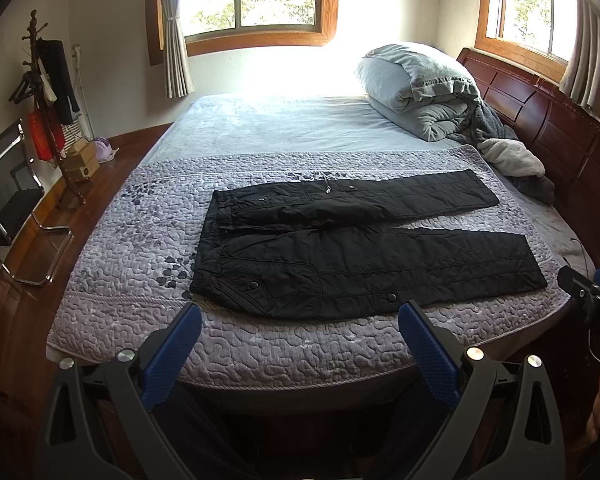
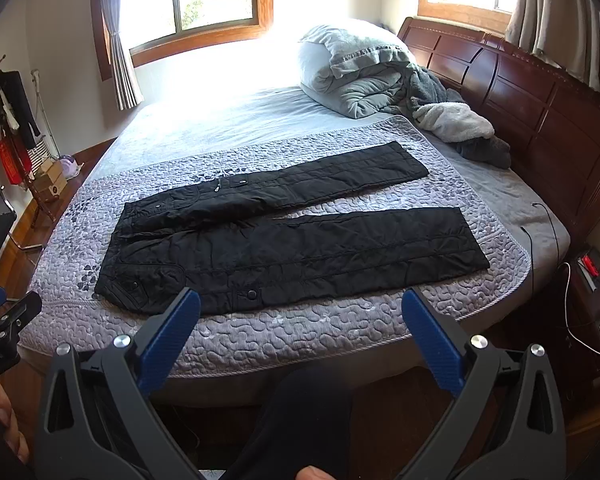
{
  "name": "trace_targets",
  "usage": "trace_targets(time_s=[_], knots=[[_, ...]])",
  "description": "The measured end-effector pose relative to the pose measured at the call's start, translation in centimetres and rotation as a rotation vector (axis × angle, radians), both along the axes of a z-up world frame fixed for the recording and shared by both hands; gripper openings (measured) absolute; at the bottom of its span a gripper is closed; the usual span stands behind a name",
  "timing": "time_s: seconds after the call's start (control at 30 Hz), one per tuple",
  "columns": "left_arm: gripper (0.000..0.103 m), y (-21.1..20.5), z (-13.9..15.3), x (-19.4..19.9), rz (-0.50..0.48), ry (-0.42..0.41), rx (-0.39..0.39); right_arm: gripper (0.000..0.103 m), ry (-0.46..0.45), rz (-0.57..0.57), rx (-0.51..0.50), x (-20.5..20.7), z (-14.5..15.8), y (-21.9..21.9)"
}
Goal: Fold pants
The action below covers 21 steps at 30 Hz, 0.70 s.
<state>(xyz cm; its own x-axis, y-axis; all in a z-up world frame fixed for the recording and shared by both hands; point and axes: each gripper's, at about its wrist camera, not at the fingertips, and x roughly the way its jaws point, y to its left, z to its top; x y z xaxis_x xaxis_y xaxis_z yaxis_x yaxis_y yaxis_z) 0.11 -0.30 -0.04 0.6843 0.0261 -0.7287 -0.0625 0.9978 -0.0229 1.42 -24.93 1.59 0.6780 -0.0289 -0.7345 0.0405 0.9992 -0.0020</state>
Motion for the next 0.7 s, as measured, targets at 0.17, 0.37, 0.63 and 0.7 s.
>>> trace_targets(time_s=[0.17, 0.37, 0.63, 0.7], knots=[[0.099, 0.1, 0.0, 0.0, 0.000, 0.001, -0.001, 0.101, 0.001, -0.001, 0.002, 0.0, 0.0, 0.0], [0.099, 0.2, -0.3, 0.2, -0.007, 0.003, -0.023, 0.101, 0.008, -0.003, 0.001, 0.2, -0.1, -0.1], [0.099, 1.7, -2.4, 1.7, -0.043, 0.015, -0.104, 0.101, -0.009, 0.005, -0.004, 1.5, -1.6, -1.0], [0.099, 3.0, -3.9, 2.5, -0.034, 0.011, -0.122, 0.101, 0.004, 0.025, 0.008, 2.6, -2.7, -1.7]])
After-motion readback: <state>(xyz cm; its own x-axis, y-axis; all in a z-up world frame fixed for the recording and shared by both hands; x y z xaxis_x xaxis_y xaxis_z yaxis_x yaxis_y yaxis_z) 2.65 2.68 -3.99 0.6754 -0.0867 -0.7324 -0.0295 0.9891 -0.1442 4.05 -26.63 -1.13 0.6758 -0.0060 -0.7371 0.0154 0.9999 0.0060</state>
